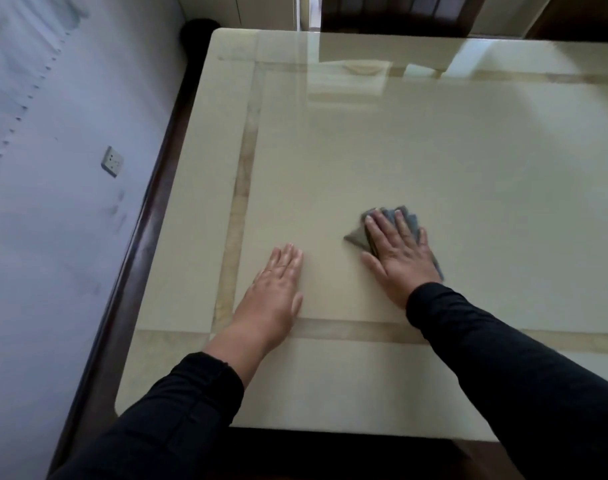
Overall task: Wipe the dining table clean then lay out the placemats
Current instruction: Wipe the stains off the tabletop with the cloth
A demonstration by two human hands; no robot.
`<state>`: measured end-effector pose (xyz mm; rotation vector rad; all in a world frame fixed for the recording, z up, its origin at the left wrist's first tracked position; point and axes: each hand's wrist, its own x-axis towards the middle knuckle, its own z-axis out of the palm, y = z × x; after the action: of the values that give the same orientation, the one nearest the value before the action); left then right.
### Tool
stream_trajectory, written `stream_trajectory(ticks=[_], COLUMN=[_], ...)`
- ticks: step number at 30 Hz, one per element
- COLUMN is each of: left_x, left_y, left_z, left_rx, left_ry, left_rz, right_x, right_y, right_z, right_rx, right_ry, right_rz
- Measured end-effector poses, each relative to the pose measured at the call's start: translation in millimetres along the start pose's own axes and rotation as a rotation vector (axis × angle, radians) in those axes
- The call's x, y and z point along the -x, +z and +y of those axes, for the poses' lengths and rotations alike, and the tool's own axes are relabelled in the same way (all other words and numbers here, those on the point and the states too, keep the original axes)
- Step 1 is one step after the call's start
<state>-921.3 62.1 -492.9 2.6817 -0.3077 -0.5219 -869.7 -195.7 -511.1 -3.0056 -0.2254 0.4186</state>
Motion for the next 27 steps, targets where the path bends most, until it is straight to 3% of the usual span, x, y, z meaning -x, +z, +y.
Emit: stream_trajectory(ticks=[2, 3, 6, 8, 10, 13, 15, 17, 20, 24, 27], left_x=[-2, -4, -5, -3, 2, 7, 6, 5, 10, 14, 24], left_y=[0, 1, -1, -9, -22, -35, -35, -31, -27, -32, -36], left_z=[-4, -4, -6, -9, -13, -23, -35, -46, -57, -72, -82], left_rx=[0.011, 0.025, 0.144, 0.274, 0.406, 0.502, 0.580, 0.659, 0.680, 0.656, 0.621], left_ry=[0.012, 0.016, 0.037, 0.020, -0.057, -0.147, -0.210, -0.272, -0.257, -0.161, -0.161], left_rz=[-0.026, -0.034, 0.041, 0.150, 0.252, 0.339, 0.376, 0.405, 0.357, 0.226, 0.210], right_x=[-23, -23, 16, 41, 43, 12, -15, -28, -3, 24, -1], right_y=[-3, -1, 18, 24, 23, 11, 5, 4, 16, 24, 13], right_z=[-31, -50, -92, -82, -57, -39, -56, -93, -143, -119, -98], right_rx=[-0.077, -0.080, -0.020, -0.001, 0.039, 0.034, -0.021, -0.052, -0.034, 0.046, 0.055], right_ry=[0.202, 0.206, -0.107, -0.299, -0.360, -0.149, 0.071, 0.159, -0.125, -0.473, -0.306], right_rz=[0.012, 0.016, 0.051, 0.033, 0.005, 0.010, 0.021, 0.023, 0.018, -0.001, 0.001])
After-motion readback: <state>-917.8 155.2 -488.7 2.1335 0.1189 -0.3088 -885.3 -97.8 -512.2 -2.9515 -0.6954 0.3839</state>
